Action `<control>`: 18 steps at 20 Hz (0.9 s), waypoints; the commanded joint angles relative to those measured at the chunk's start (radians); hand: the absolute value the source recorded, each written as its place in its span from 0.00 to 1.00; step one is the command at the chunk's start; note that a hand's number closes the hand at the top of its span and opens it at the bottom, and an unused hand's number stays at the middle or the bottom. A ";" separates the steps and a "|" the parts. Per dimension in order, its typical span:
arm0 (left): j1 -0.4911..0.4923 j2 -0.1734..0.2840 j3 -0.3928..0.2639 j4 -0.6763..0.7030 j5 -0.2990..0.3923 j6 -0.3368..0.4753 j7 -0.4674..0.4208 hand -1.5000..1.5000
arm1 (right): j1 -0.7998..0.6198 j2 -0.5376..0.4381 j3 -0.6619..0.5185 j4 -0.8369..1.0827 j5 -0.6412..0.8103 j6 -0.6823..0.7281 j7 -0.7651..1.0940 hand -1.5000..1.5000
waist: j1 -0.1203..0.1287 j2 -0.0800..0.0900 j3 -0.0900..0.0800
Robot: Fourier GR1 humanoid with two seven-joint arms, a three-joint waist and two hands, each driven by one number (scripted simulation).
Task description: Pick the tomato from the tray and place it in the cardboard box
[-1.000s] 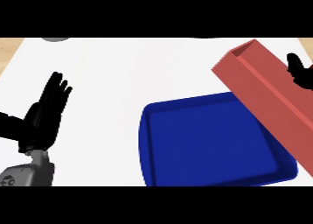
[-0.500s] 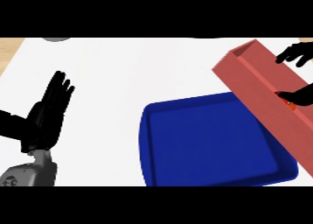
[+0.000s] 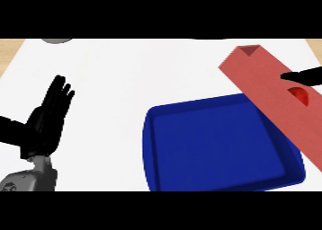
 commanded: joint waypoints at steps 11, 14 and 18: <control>-0.027 0.015 0.028 0.013 0.020 -0.012 0.008 0.50 | -0.108 -0.013 -0.412 0.156 -0.549 0.097 0.220 0.00 | -0.015 -0.003 -0.001; 0.004 0.017 0.028 -0.011 0.019 -0.017 0.007 0.50 | -0.038 -0.026 -0.435 0.185 -0.586 0.090 0.197 0.00 | -0.008 -0.002 -0.001; -0.022 -0.002 0.017 0.037 0.008 -0.015 -0.004 0.50 | -0.032 -0.099 -0.418 0.315 -0.583 0.062 0.061 0.00 | -0.004 0.001 -0.001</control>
